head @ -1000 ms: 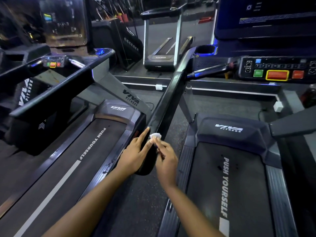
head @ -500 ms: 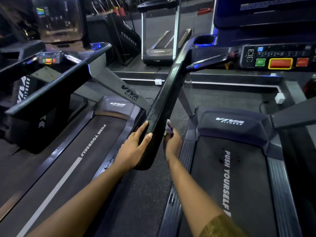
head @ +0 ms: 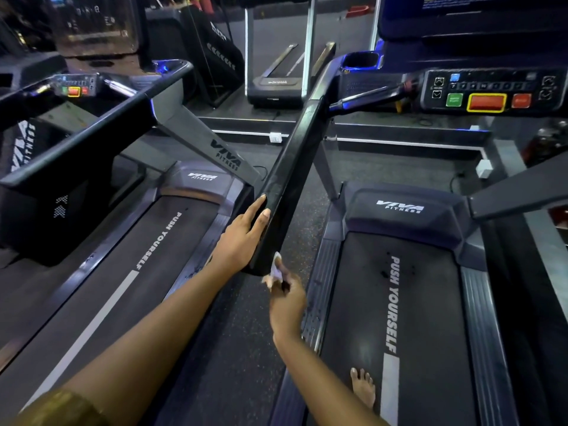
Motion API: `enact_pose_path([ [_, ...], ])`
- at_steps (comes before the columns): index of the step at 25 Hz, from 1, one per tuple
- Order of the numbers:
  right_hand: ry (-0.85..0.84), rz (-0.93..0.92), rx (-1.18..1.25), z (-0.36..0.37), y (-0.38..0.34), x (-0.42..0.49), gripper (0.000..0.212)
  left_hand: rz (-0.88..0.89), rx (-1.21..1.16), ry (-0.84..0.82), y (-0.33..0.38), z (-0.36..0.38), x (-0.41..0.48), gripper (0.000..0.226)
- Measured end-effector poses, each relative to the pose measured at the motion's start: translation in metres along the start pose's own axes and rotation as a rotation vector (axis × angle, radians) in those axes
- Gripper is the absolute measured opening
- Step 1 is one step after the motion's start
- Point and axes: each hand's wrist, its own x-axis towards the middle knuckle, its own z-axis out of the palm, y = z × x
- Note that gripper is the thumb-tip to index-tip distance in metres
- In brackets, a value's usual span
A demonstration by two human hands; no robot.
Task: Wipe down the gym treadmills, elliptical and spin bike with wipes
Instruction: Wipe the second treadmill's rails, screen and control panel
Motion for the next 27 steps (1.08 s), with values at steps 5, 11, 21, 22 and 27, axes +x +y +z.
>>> enact_pose_path([
  [5,0.060,0.168,0.084,-0.005,-0.026,0.014,0.041,-0.018,-0.112,0.005,0.005,-0.001,-0.005,0.045],
  [11,0.126,0.213,-0.122,0.010,-0.037,-0.004,0.037,-0.021,-0.196,-0.013,0.000,-0.003,-0.011,0.046],
  [21,-0.061,-0.356,-0.336,-0.007,-0.105,0.006,0.039,-0.225,-0.371,0.113,-0.004,0.004,-0.021,0.056],
  [22,-0.058,-0.416,-0.403,-0.004,-0.117,0.029,0.037,-0.228,-0.352,0.129,-0.004,0.005,-0.021,0.057],
  [27,-0.222,-0.718,-0.901,0.013,-0.135,0.143,0.036,-0.196,-0.403,0.184,-0.007,0.007,-0.019,0.055],
])
